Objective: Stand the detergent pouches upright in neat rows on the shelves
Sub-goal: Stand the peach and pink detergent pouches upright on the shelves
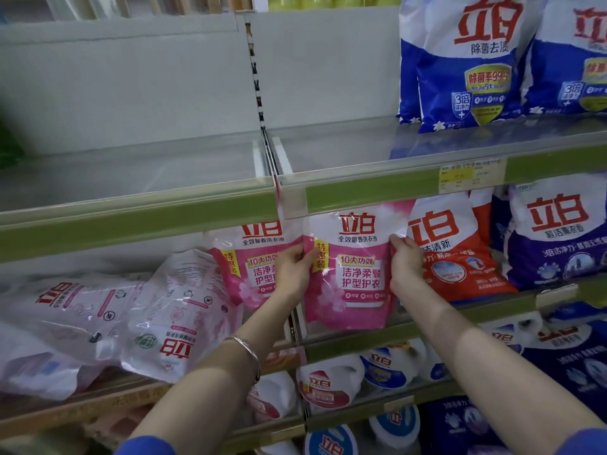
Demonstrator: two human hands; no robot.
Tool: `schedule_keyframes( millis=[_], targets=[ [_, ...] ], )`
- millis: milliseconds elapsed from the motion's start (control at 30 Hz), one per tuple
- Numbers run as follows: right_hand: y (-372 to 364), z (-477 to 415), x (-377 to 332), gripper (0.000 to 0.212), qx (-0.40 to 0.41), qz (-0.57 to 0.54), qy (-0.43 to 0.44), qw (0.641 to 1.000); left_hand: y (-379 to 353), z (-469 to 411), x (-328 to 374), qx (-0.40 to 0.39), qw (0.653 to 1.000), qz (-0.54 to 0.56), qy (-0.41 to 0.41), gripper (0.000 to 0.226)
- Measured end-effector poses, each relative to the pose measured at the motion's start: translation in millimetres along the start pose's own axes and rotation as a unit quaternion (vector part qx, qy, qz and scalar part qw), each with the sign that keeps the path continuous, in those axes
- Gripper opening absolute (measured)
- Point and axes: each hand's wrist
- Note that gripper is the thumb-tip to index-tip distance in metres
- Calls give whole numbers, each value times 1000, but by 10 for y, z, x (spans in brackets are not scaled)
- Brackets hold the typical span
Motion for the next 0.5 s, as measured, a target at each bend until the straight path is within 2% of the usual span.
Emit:
schedule_keyframes(
  millis=[167,300,400,500],
  targets=[
    [-286,246,-4,16,-11,-18,36,999,370,212,88,-23,1000,-7,-3,12],
    [-570,458,92,20,-54,7,41,998,704,388,2,19,1000,11,3,16],
    [-776,553,153,15,-71,22,53,996,910,487,-26,51,997,57,14,21],
    [-962,659,140,17,-109,33,62,992,1090,560,-37,82,993,90,8,17]
  ],
)
Point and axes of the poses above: each hand's wrist, its own z-axis away from the middle knuckle, its own y-axis out of the back of the hand, x = y × z, and after that the axes turned 15 degrees about -x, right-handed
